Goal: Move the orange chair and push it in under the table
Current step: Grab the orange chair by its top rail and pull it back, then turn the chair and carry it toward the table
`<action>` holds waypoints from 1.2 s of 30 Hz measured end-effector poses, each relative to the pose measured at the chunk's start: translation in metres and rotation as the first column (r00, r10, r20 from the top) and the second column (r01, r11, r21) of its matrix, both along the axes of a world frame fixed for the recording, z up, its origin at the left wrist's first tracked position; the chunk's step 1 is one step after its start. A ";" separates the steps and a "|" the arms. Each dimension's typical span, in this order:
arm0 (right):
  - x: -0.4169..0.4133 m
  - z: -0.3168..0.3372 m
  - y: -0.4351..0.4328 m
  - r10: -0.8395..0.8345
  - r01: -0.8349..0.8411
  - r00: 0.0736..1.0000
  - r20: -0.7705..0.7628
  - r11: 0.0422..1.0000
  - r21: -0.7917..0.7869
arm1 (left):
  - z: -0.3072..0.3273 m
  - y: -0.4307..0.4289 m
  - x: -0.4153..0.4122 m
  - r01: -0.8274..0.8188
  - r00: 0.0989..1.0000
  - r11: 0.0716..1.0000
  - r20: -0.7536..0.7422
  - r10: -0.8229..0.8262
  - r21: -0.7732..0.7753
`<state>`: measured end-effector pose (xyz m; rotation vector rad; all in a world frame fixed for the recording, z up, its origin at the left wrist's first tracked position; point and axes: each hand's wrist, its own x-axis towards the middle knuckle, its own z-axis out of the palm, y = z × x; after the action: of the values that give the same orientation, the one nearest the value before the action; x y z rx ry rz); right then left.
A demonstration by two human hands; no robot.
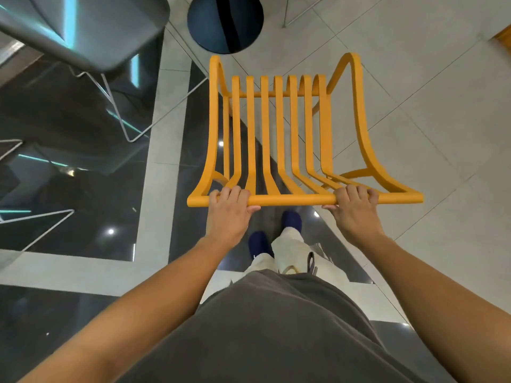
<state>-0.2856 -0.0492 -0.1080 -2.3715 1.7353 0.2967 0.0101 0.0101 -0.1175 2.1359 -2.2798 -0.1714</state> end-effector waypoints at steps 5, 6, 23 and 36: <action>0.009 0.002 -0.046 -0.010 0.012 0.999 0.043 1.000 -0.028 | 0.003 -0.047 0.008 0.005 1.000 1.000 0.020 -0.005 0.001; 0.011 0.001 -0.056 -0.013 0.014 0.999 0.050 0.999 -0.034 | 0.003 -0.057 0.010 0.005 1.000 1.000 0.020 -0.005 0.003; 0.037 0.008 -0.285 0.063 -0.060 0.994 0.084 0.997 -0.038 | 0.005 -0.275 0.034 -0.074 0.997 0.995 -0.004 0.074 0.063; 0.046 0.004 -0.447 0.135 -0.129 0.982 0.128 0.990 -0.058 | 0.007 -0.415 0.045 -0.056 0.998 0.997 -0.035 0.058 0.048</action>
<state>-0.2397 -0.4966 -0.1039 -2.4849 1.5484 0.1128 0.0548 -0.4051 -0.1109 2.1975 -2.2142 -0.2635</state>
